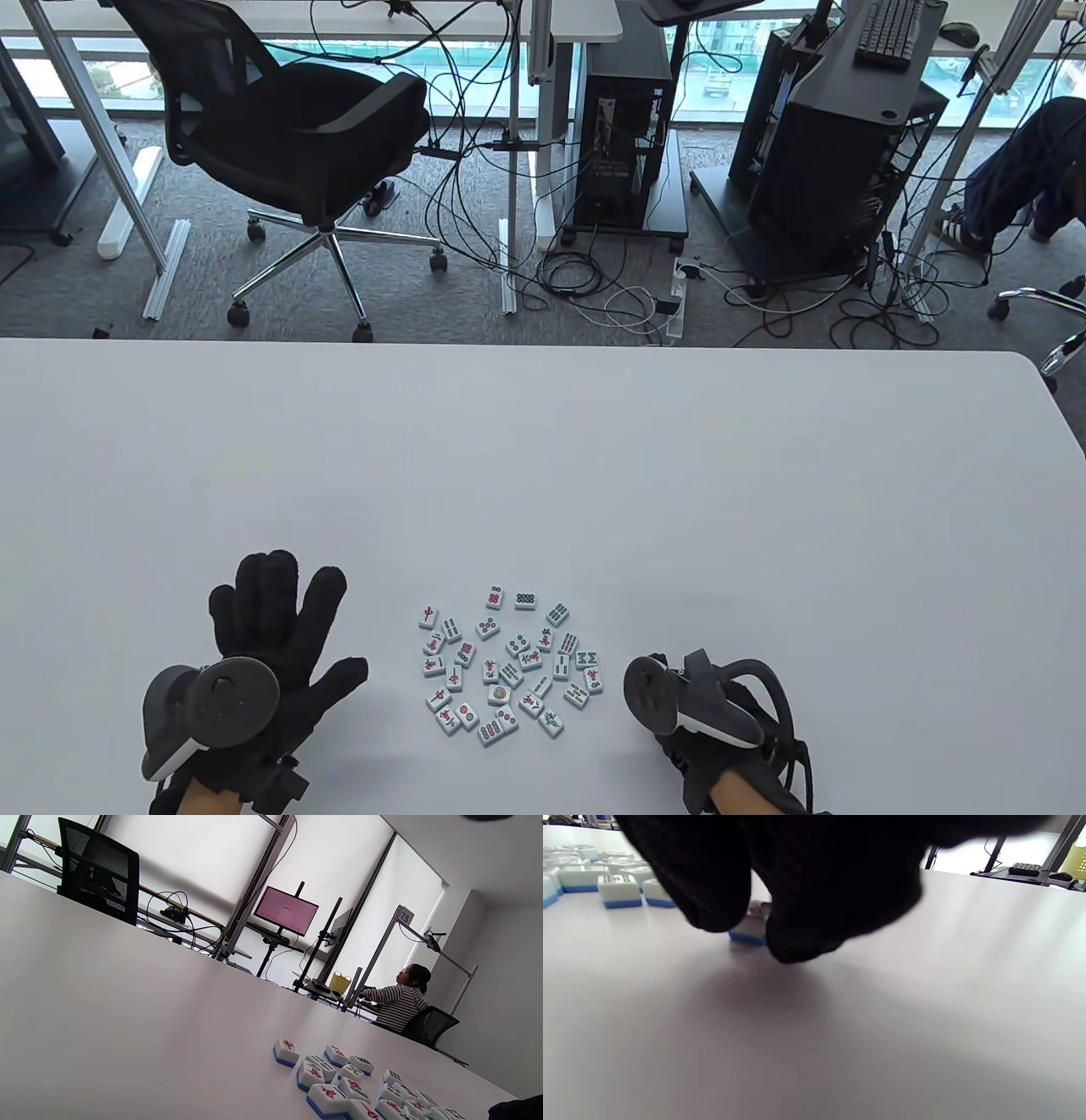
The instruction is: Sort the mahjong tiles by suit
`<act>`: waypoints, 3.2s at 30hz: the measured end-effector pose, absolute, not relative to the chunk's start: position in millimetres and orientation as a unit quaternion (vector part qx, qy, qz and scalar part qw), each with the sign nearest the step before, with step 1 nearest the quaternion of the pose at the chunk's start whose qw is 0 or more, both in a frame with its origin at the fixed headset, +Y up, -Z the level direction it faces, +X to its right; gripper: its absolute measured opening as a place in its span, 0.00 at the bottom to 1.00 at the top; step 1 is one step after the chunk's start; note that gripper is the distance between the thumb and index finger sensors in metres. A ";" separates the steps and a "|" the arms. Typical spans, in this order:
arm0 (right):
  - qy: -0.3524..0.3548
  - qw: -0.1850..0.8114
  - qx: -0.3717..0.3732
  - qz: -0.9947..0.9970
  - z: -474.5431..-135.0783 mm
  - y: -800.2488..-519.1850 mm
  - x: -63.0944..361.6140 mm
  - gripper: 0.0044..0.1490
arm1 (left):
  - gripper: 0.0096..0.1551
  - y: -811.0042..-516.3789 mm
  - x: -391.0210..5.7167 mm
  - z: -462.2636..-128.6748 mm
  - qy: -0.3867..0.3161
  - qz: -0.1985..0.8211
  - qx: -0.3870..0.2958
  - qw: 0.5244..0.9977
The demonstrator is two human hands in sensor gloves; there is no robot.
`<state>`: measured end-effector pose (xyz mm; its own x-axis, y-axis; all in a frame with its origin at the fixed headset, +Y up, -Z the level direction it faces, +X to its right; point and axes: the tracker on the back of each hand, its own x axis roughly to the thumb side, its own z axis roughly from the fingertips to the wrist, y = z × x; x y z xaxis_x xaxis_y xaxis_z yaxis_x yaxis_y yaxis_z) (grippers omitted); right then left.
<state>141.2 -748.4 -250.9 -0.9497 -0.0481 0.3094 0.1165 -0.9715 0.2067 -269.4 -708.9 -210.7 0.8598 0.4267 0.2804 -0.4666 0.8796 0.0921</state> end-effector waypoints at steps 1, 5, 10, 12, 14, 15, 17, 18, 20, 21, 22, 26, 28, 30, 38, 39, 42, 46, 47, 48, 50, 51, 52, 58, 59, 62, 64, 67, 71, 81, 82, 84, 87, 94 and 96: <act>-0.102 0.039 -0.139 -0.984 -252.3 -744.4 139.9 0.40 | 0.51 -709.1 -269.5 -210.8 -0.127 0.233 0.079 0.961; -0.064 -0.007 -0.084 -0.994 -261.5 -730.1 125.2 0.35 | 0.52 -709.5 -269.2 -211.1 -0.129 0.233 0.077 0.961; -0.112 0.020 -0.076 -0.991 -272.9 -743.0 95.8 0.34 | 0.52 -709.0 -271.8 -211.1 -0.125 0.239 0.076 0.960; -0.114 0.039 -0.073 -0.990 -274.7 -748.9 88.9 0.33 | 0.52 -708.5 -273.0 -211.0 -0.124 0.243 0.077 0.959; -0.122 0.049 -0.068 -0.989 -276.0 -752.8 87.0 0.33 | 0.52 -708.1 -273.6 -211.0 -0.123 0.245 0.077 0.959; -0.126 0.049 -0.069 -0.988 -276.4 -752.8 88.0 0.33 | 0.52 -708.2 -273.6 -211.1 -0.123 0.246 0.077 0.958; -0.126 0.049 -0.068 -0.988 -276.2 -752.2 90.5 0.32 | 0.52 -708.4 -273.4 -211.5 -0.124 0.248 0.075 0.958; -0.126 0.054 -0.070 -0.988 -275.9 -751.4 92.2 0.31 | 0.52 -708.5 -273.3 -211.7 -0.124 0.249 0.074 0.958; -0.117 0.064 -0.089 -0.987 -276.0 -749.4 95.9 0.31 | 0.52 -708.4 -273.1 -211.8 -0.124 0.248 0.073 0.958; -0.114 0.066 -0.093 -0.987 -276.1 -746.8 98.0 0.31 | 0.52 -708.4 -273.0 -211.8 -0.124 0.248 0.073 0.958; -0.109 0.057 -0.098 -0.988 -276.0 -744.5 98.6 0.32 | 0.52 -708.4 -272.9 -211.8 -0.124 0.248 0.073 0.958; -0.133 0.029 -0.123 -0.983 -274.9 -742.4 90.6 0.33 | 0.52 -709.1 -272.7 -212.1 -0.124 0.245 0.070 0.959; -0.141 0.056 -0.143 -0.978 -272.7 -746.9 83.3 0.33 | 0.51 -709.3 -272.5 -212.1 -0.125 0.245 0.066 0.959; -0.139 0.097 -0.157 -0.973 -269.0 -752.2 77.7 0.32 | 0.51 -709.8 -272.3 -212.1 -0.127 0.247 0.061 0.959; -0.073 0.128 -0.217 -0.965 -258.3 -750.1 88.4 0.33 | 0.51 -708.5 -272.2 -212.1 -0.130 0.251 0.060 0.957; -0.066 0.119 -0.211 -0.968 -258.9 -748.4 90.6 0.33 | 0.51 -708.4 -272.3 -212.1 -0.130 0.252 0.060 0.957; -0.075 0.076 -0.160 -0.981 -263.1 -743.7 95.2 0.34 | 0.51 -708.6 -272.3 -212.2 -0.131 0.254 0.061 0.956; -0.103 0.055 -0.116 -0.986 -268.7 -744.9 92.4 0.34 | 0.51 -710.4 -270.6 -212.7 -0.134 0.247 0.055 0.958; -0.105 0.062 -0.112 -0.986 -269.7 -746.4 90.6 0.33 | 0.51 -710.6 -270.6 -212.6 -0.134 0.246 0.054 0.958; -0.106 0.069 -0.113 -0.985 -270.3 -748.6 88.9 0.33 | 0.51 -710.6 -270.9 -212.6 -0.133 0.247 0.055 0.958; -0.119 0.073 -0.120 -0.983 -270.6 -751.7 87.0 0.32 | 0.51 -710.2 -271.7 -212.6 -0.132 0.250 0.056 0.958; -0.119 0.064 -0.122 -0.983 -270.5 -751.4 86.8 0.32 | 0.51 -710.2 -272.0 -212.6 -0.131 0.251 0.057 0.957; -0.118 0.059 -0.125 -0.983 -270.8 -751.6 86.2 0.31 | 0.51 -710.1 -272.1 -212.6 -0.131 0.252 0.057 0.957; -0.087 0.073 -0.196 -0.974 -265.2 -754.2 88.7 0.29 | 0.50 -710.0 -272.0 -212.3 -0.133 0.251 0.058 0.957; -0.070 0.081 -0.208 -0.972 -263.9 -754.4 89.6 0.29 | 0.51 -710.1 -272.2 -212.4 -0.133 0.252 0.058 0.957; -0.060 0.086 -0.221 -0.970 -261.7 -752.1 91.2 0.30 | 0.50 -710.3 -272.4 -212.5 -0.133 0.252 0.058 0.957; -0.066 0.079 -0.212 -0.972 -261.7 -749.3 89.7 0.32 | 0.50 -710.3 -272.3 -212.5 -0.133 0.252 0.058 0.957; -0.090 0.086 -0.176 -0.976 -264.5 -748.6 85.0 0.35 | 0.50 -710.5 -272.3 -212.5 -0.133 0.251 0.057 0.957; -0.122 0.093 -0.148 -0.977 -270.6 -753.8 81.2 0.35 | 0.50 -710.5 -273.0 -212.3 -0.131 0.251 0.056 0.958; -0.170 0.059 -0.156 -0.971 -279.5 -757.7 83.1 0.36 | 0.50 -710.7 -272.9 -212.5 -0.131 0.251 0.053 0.958; -0.170 0.057 -0.161 -0.970 -279.7 -758.2 82.7 0.36 | 0.50 -710.8 -272.9 -212.5 -0.130 0.251 0.053 0.958; -0.169 0.055 -0.168 -0.970 -279.8 -758.0 83.1 0.37 | 0.50 -710.8 -273.1 -212.4 -0.131 0.251 0.054 0.958; -0.158 0.054 -0.193 -0.967 -281.2 -759.4 83.8 0.38 | 0.50 -710.7 -273.3 -212.3 -0.132 0.253 0.056 0.957; -0.132 -0.035 -0.194 -0.971 -292.7 -745.9 101.6 0.38 | 0.50 -709.8 -274.1 -211.8 -0.134 0.257 0.060 0.955; -0.100 -0.030 -0.191 -0.976 -300.7 -734.8 111.3 0.38 | 0.50 -709.1 -274.4 -211.8 -0.135 0.261 0.062 0.954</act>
<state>111.3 -734.8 -300.7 -0.9251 0.0966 0.3671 -0.0203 -0.9783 0.2064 -274.4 -709.1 -211.8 0.8273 0.4817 0.2890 -0.5151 0.8558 0.0482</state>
